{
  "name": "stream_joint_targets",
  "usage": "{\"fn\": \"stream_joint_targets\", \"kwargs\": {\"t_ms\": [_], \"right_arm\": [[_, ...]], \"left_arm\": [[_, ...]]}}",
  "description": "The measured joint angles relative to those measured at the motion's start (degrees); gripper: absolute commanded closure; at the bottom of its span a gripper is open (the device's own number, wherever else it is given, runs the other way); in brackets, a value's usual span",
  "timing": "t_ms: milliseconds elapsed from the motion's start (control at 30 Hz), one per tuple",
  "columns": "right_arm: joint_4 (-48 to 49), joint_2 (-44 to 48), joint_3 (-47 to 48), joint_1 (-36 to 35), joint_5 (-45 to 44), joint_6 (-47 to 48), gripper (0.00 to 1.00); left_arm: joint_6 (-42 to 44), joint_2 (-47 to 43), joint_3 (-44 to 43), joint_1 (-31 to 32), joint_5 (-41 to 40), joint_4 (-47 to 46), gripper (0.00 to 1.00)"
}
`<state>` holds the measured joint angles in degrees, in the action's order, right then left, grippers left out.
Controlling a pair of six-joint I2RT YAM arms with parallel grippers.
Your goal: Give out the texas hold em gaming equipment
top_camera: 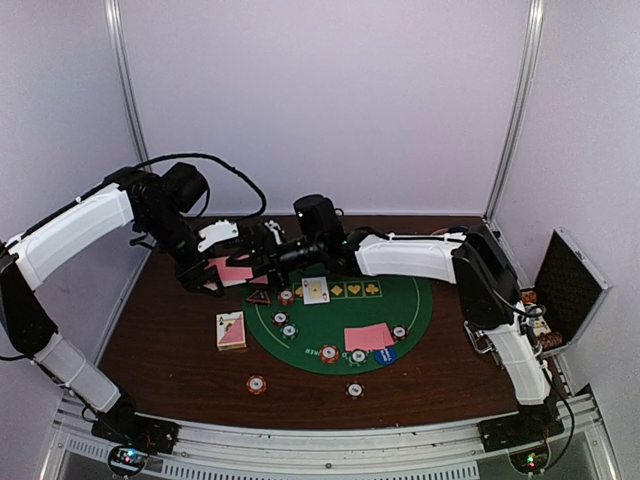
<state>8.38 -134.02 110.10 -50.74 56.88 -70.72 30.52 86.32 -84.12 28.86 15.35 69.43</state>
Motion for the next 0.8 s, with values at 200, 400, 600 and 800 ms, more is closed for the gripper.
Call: {"fn": "stream_joint_targets", "kwargs": {"t_ms": [200, 400, 600, 800], "right_arm": [[-0.44, 2.95, -3.15, 0.66, 0.17, 1.75, 0.38], [-1.77, 4.66, -4.33, 1.22, 0.35, 3.02, 0.47], [-2.75, 6.95, -5.31, 1.29, 0.92, 3.89, 0.63], [-3.63, 8.72, -6.75, 1.29, 1.42, 4.66, 0.72]], "left_arm": [[0.0, 0.09, 0.02, 0.0, 0.22, 0.11, 1.0], [0.02, 0.09, 0.02, 0.0, 0.22, 0.11, 1.0], [0.0, 0.09, 0.02, 0.0, 0.15, 0.11, 1.0], [0.0, 0.09, 0.02, 0.0, 0.15, 0.11, 1.0]]}}
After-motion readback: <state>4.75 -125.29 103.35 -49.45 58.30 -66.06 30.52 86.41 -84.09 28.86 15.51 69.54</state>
